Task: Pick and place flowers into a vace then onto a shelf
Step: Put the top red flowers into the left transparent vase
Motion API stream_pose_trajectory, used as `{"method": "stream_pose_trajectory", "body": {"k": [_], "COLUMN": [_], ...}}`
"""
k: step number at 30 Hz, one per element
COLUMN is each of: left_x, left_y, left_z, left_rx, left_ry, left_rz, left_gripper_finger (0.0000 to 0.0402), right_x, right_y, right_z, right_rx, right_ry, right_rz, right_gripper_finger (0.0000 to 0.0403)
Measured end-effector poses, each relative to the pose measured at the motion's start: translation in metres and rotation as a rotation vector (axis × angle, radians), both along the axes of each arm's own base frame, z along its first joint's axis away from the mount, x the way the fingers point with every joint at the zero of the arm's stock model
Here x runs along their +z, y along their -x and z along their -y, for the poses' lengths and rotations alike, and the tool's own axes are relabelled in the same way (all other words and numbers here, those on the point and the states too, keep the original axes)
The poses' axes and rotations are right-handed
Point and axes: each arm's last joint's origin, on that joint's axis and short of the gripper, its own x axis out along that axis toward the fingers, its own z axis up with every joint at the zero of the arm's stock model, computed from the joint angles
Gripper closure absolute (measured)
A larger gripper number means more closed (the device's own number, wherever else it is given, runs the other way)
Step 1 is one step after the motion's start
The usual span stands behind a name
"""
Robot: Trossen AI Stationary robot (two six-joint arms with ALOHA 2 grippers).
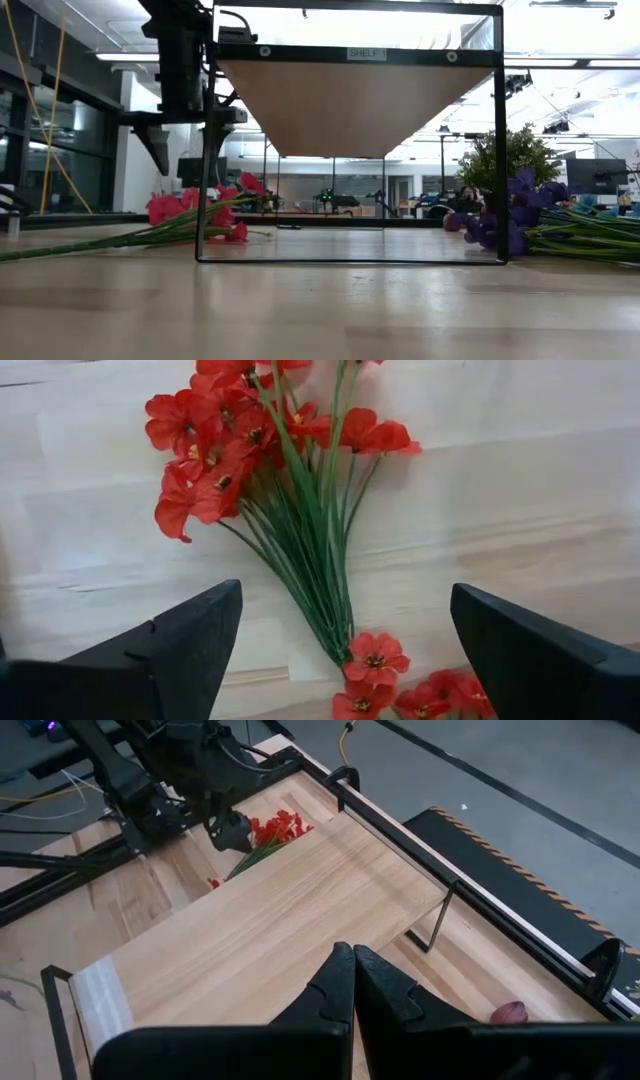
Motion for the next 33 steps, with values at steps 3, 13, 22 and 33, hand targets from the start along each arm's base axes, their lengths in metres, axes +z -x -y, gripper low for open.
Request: {"method": "stream_pose_trajectory", "body": {"k": [3, 13, 22, 33], "left_x": [-0.003, -0.004, -0.027, -0.052], "left_y": [0.001, 0.038, 0.043, 0.044], "left_z": [0.000, 0.009, 0.014, 0.011], "left_rx": [0.017, 0.104, 0.115, 0.151], "left_ry": [-0.001, 0.010, 0.029, 0.035], "left_rz": [0.005, 0.098, 0.281, 0.218], "left_gripper_finger": [0.0008, 0.0007, 0.0007, 0.0007], "right_x": [0.000, 0.000, 0.000, 0.002], "right_y": [0.000, 0.000, 0.000, -0.002], "right_z": [0.000, -0.001, 0.000, -0.001], "right_rx": [0.008, 0.019, 0.015, 0.001], "right_ry": [-0.006, -0.009, -0.006, -0.027], "right_rz": [0.000, -0.002, 0.001, 0.033], "right_gripper_finger": [0.0402, 0.0402, 0.0402, 0.0402]}}
